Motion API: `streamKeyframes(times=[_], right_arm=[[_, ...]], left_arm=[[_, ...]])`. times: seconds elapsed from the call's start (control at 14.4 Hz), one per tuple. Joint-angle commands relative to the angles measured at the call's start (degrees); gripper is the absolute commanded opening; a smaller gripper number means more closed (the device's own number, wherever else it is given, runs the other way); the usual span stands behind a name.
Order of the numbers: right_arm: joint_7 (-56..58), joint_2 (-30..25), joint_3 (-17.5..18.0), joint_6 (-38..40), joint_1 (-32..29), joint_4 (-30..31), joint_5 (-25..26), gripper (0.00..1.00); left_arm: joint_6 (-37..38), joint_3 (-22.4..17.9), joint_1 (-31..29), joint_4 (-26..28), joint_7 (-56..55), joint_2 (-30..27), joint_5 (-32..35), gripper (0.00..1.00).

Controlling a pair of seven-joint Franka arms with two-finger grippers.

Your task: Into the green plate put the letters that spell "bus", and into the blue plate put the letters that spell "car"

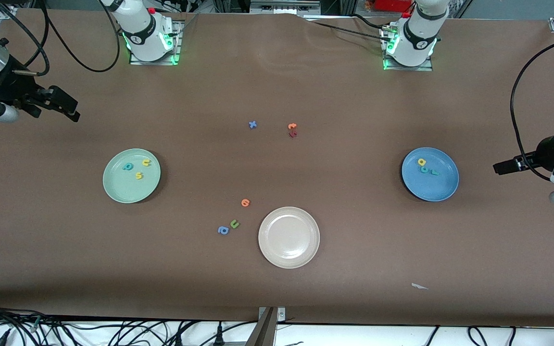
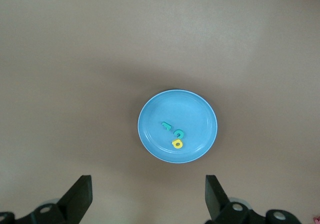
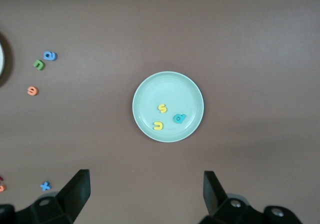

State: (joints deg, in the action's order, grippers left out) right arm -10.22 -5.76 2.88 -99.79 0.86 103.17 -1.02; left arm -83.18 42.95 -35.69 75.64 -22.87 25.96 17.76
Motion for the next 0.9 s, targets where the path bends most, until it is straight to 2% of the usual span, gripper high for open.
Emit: streamKeyframes(times=[0.0,0.14,0.28,0.42,0.55,0.69,0.83], right_arm=[[0.3,-1.0,0.6,-1.2,-0.7,2.1,0.9,1.00],[1.1,0.7,-2.5,-0.6,-0.3,0.4,0.1,1.00],[2.6,2.7,-2.6,0.6,0.2,-2.4,0.6,1.00],[2.5,6.3,-2.6,5.4,0.2,-8.0,0.8,1.00],[1.8,6.3,-2.6,6.3,0.3,-8.4,0.9,1.00],[1.8,6.1,-2.5,5.1,0.4,-8.3,1.5,1.00],[1.6,5.7,-2.5,4.1,0.5,-7.6,4.3,1.00]], left_arm=[[1.4,-4.8,7.2,-4.2,1.1,0.4,1.4,1.00],[1.4,-18.5,17.9,-5.9,1.4,-1.2,-0.8,1.00],[0.7,-26.3,22.4,-5.9,1.6,-2.5,-8.2,1.00],[0.5,-34.0,28.3,-5.9,1.7,-3.8,-13.4,1.00],[-1.5,-42.3,34.5,-5.2,1.7,-6.0,-18.2,1.00],[-2.8,-46.3,37.3,-3.1,4.0,-8.5,-21.9,1.00],[-6.6,-46.4,37.3,1.8,4.5,-12.5,-22.0,1.00]])
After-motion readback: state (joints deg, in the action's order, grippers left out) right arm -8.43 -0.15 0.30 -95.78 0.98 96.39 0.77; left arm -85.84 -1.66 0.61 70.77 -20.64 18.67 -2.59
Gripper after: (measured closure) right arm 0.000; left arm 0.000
